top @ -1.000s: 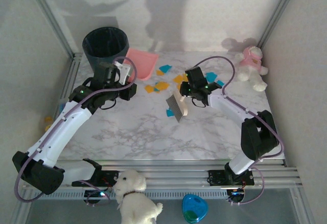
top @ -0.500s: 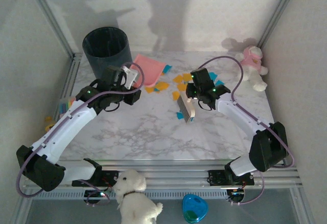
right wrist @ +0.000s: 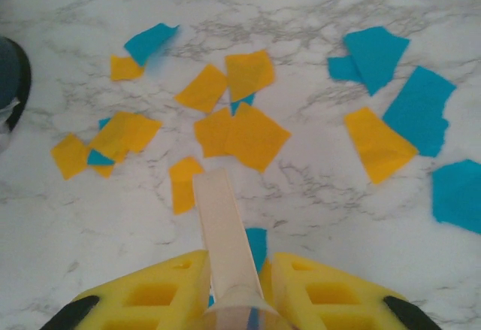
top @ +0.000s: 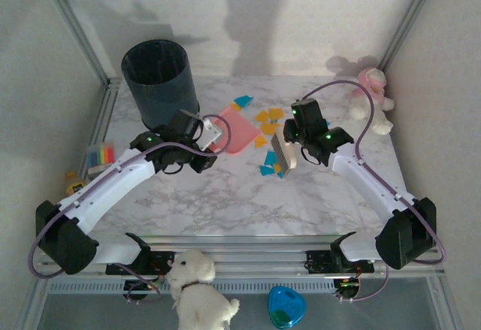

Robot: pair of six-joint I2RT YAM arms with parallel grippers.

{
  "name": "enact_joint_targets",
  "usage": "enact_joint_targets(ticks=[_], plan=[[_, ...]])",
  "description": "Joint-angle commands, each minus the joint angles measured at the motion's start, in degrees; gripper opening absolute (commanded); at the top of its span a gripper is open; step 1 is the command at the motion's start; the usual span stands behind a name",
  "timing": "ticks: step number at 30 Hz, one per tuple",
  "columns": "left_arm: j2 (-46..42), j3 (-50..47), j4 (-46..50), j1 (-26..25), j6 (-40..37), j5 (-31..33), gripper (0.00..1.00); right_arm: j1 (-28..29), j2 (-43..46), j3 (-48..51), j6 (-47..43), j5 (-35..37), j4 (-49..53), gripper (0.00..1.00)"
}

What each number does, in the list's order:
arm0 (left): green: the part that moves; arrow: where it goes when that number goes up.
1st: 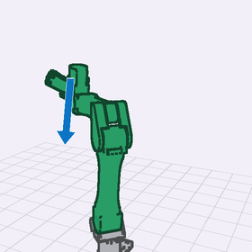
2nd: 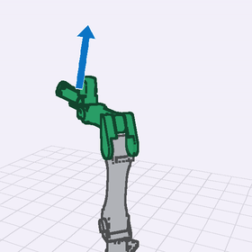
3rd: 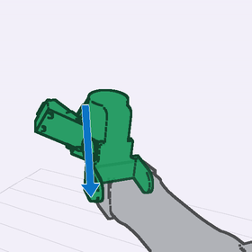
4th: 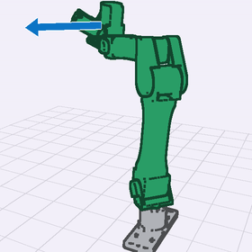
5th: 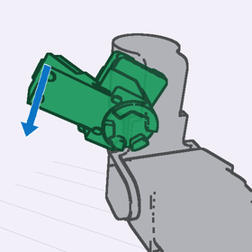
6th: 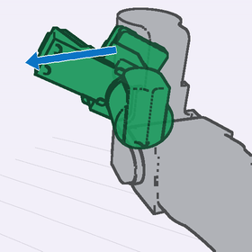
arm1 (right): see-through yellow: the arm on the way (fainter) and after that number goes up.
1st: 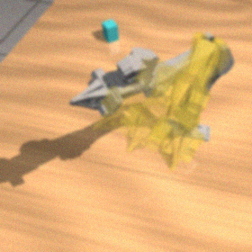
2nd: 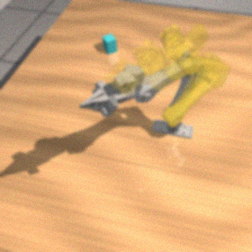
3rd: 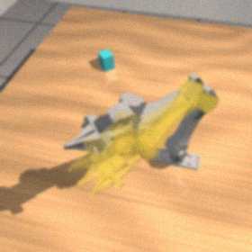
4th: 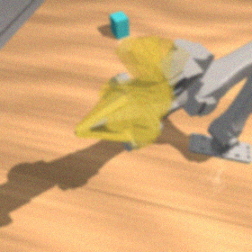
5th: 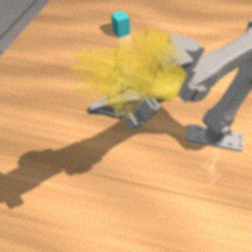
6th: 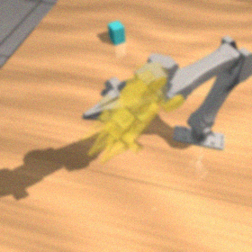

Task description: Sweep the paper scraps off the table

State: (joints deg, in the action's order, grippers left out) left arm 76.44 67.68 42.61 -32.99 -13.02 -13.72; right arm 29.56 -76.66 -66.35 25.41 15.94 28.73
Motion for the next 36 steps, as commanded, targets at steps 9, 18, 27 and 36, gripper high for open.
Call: enact_joint_targets(ticks=[9,18,27,36], plan=[[5.6,-1.9,6.0,-4.0,-7.7,-1.6,0.0,-1.5,5.2,5.0,-4.5,7.9,1.1,0.0],[13.2,-0.8,9.2,-7.0,-10.4,-2.1,0.0,-1.4,6.6,8.5,-6.7,8.1,-3.7,0.0],[18.0,1.3,10.3,-7.7,-11.6,-1.7,0.0,-1.2,5.8,10.8,-11.0,8.5,-10.8,0.0],[21.1,3.1,11.2,-8.0,-12.5,-0.6,0.0,0.4,3.2,12.2,-16.4,10.2,-18.2,0.0]])
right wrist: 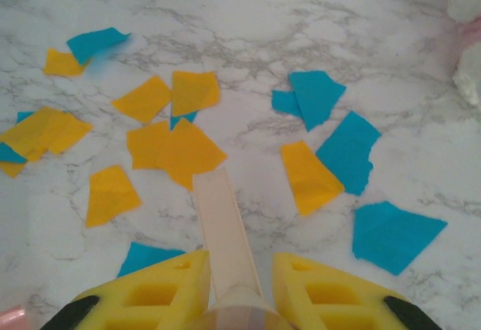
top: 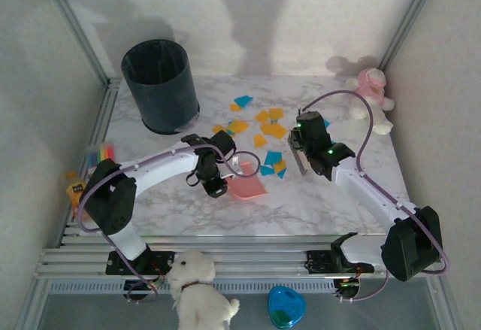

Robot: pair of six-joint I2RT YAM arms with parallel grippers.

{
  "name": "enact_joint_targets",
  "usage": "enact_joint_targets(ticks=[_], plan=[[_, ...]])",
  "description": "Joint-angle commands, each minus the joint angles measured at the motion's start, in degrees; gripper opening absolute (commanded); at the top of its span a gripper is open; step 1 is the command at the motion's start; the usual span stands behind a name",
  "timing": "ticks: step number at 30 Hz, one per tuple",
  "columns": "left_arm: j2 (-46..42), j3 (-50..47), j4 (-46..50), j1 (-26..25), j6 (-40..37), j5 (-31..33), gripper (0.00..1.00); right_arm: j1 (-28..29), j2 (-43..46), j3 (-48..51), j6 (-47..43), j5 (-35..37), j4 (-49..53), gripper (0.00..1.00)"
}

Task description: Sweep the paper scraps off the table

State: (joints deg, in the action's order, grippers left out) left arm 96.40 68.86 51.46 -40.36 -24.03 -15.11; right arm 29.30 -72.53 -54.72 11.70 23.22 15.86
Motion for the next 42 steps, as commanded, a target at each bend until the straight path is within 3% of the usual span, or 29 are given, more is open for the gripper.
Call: enact_joint_targets(ticks=[1,14,42], plan=[[1.4,2.2,2.5,-0.6,-1.5,0.7,0.0,0.9,-1.3,0.6,-3.0,3.3,-5.7,0.0],[4.2,4.3,3.8,-0.7,-0.9,1.0,0.0,2.5,-5.0,0.6,-3.1,2.8,-5.2,0.0],[8.0,6.6,4.6,-0.7,2.1,1.1,0.0,6.7,-6.8,0.8,-3.0,-7.1,-2.1,0.0]])
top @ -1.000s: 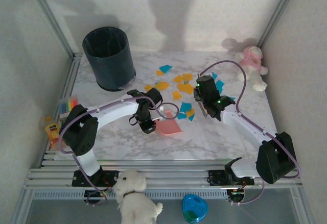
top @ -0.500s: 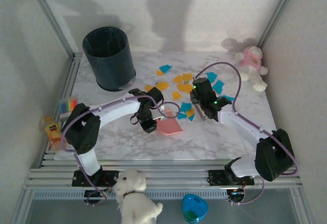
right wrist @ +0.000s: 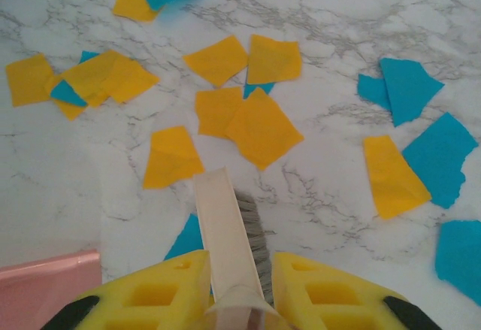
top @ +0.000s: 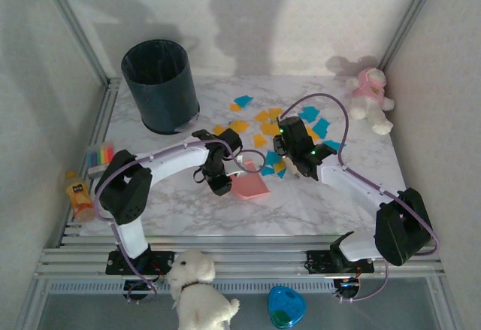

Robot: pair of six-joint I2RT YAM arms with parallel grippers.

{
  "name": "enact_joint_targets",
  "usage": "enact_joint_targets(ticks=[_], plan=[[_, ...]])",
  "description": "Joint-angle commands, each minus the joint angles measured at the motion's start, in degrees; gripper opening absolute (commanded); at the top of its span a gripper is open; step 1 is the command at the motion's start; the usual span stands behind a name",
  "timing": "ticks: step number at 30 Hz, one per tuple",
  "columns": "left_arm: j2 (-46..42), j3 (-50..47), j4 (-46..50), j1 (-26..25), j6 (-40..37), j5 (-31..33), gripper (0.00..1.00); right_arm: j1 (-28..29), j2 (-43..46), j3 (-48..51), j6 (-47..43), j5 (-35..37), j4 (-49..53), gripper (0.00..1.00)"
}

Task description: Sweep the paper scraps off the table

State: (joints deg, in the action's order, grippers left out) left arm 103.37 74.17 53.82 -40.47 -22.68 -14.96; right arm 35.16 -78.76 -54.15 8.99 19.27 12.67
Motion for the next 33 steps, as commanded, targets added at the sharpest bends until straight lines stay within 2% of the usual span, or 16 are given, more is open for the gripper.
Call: enact_joint_targets(ticks=[1,13,21,33], plan=[[1.2,1.4,2.2,-0.5,0.9,1.0,0.0,0.9,-0.4,0.3,-0.4,-3.9,1.2,0.0],[3.0,3.2,1.9,-0.5,2.3,1.8,0.0,2.1,0.8,-0.4,-1.1,-11.8,1.3,0.0],[2.9,2.7,1.9,-0.6,1.9,2.2,0.0,2.3,2.4,-0.3,0.3,-13.5,-0.3,0.0],[2.4,2.6,1.8,-0.6,1.5,2.3,0.0,2.3,6.8,1.4,6.4,1.3,-0.2,0.0]])
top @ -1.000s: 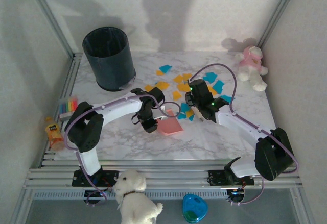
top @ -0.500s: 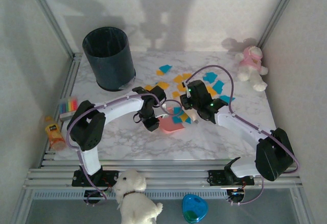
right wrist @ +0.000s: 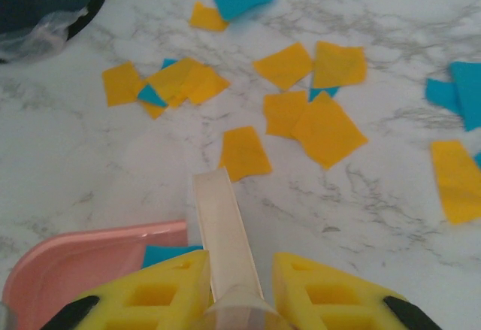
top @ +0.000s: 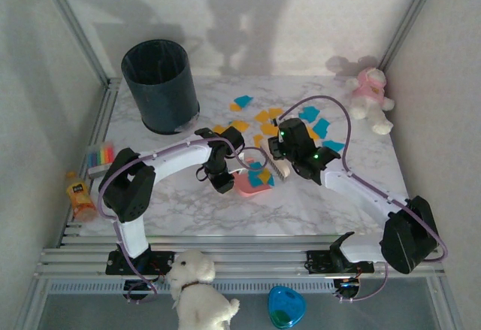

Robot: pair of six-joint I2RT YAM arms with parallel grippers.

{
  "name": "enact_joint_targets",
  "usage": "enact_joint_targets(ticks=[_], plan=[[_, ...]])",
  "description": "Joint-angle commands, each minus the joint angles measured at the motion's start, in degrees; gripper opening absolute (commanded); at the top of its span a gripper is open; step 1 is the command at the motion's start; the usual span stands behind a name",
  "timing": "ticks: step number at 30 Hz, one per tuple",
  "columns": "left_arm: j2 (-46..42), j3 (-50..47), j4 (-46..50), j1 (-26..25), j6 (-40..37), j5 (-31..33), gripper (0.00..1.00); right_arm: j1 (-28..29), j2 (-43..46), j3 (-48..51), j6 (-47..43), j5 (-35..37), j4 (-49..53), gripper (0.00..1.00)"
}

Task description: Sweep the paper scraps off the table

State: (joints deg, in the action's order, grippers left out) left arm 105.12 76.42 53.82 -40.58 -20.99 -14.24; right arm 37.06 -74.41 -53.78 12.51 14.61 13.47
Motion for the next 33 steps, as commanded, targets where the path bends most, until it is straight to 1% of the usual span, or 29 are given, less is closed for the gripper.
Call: enact_joint_targets(ticks=[1,6,12,20,33], plan=[[0.5,0.2,1.7,-0.4,-0.2,1.7,0.0,0.5,2.7,1.3,3.6,7.3,-0.8,0.0],[0.2,-0.1,1.5,-0.5,-0.5,1.6,0.0,0.8,1.7,0.8,6.1,10.4,2.4,0.0],[-0.2,-0.6,1.4,-0.4,-1.5,1.6,0.0,2.9,0.3,0.6,10.9,13.2,4.5,0.0],[-0.2,-0.9,1.3,-0.5,-1.9,1.3,0.0,5.4,-1.4,0.7,13.3,12.4,4.0,0.0],[-0.1,-0.8,1.2,-0.5,-2.2,1.6,0.0,5.5,-3.7,0.6,16.5,6.9,-0.4,0.0]])
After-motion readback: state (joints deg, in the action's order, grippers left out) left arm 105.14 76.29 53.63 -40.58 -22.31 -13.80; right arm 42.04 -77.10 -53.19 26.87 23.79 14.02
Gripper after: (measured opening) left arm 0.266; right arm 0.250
